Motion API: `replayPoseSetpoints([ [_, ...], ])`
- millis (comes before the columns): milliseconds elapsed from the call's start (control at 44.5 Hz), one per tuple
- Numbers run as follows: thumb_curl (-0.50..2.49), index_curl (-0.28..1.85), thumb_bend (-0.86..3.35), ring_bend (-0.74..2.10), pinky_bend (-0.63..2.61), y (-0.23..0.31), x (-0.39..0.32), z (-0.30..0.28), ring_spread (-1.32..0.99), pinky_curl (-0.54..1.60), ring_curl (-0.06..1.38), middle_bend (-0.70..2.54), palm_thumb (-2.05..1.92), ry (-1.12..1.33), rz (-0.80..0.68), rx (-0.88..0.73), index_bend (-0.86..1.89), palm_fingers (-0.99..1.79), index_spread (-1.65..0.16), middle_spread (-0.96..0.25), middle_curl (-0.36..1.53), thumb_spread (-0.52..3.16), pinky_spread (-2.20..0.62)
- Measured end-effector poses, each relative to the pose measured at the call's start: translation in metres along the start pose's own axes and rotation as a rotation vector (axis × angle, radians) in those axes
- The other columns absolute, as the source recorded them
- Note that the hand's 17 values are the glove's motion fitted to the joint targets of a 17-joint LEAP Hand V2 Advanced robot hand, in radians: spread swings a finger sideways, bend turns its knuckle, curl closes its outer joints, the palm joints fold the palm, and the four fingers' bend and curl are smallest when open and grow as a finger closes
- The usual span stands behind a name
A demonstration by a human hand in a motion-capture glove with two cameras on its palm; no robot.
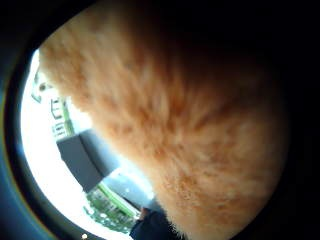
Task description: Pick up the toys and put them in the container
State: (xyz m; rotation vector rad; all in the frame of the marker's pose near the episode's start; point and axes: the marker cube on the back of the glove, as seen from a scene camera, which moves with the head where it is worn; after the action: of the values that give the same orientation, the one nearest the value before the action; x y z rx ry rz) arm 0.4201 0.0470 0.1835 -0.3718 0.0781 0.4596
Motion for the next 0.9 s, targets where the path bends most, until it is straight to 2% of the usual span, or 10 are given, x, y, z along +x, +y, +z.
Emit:
replayPoseSetpoints([
  [112,0.56,0.50,0.40,1.01,1.24,0.000,-0.002,-0.004,-0.35,0.34,0.38,0.23,0.92,0.011,0.001,0.029,0.63,0.86,-0.32,-0.12,0.10,1.00,-0.48],
  [157,0.60,0.50,0.49,1.10,1.10,-0.002,-0.002,-0.006,-0.37,0.30,0.40,0.36,1.02,0.014,0.012,0.057,0.60,1.08,-0.31,-0.17,0.14,1.02,-0.50],
  [337,0.68,0.57,0.71,1.17,0.87,-0.001,0.000,-0.018,-0.40,0.27,0.44,0.71,1.13,-0.056,0.043,0.115,0.56,1.26,-0.29,-0.27,0.29,1.22,-0.53],
  [450,0.72,0.59,0.71,1.18,0.86,0.004,-0.005,-0.050,-0.41,0.28,0.44,0.78,1.11,-0.091,0.090,0.131,0.53,1.22,-0.28,-0.29,0.33,1.19,-0.54],
  [517,0.71,0.59,0.51,1.19,0.87,0.014,-0.015,-0.082,-0.41,0.30,0.44,0.76,0.90,-0.101,0.104,0.167,0.44,1.06,-0.29,-0.30,0.33,0.98,-0.49],
  [539,0.67,0.57,0.40,1.10,0.98,0.016,-0.019,-0.094,-0.41,0.33,0.41,0.69,0.74,-0.103,0.104,0.187,0.36,0.87,-0.30,-0.31,0.31,0.99,-0.49],
  [652,0.68,0.60,0.31,1.06,1.08,0.031,-0.046,-0.146,-0.42,0.37,0.42,0.64,0.66,-0.110,0.094,0.253,0.25,0.80,-0.32,-0.32,0.32,0.92,-0.46],
  [899,0.71,0.56,0.23,1.03,1.16,0.079,-0.149,-0.248,-0.42,0.39,0.40,0.54,0.64,-0.095,-0.076,0.325,0.11,0.75,-0.37,-0.33,0.31,0.90,-0.43],
])
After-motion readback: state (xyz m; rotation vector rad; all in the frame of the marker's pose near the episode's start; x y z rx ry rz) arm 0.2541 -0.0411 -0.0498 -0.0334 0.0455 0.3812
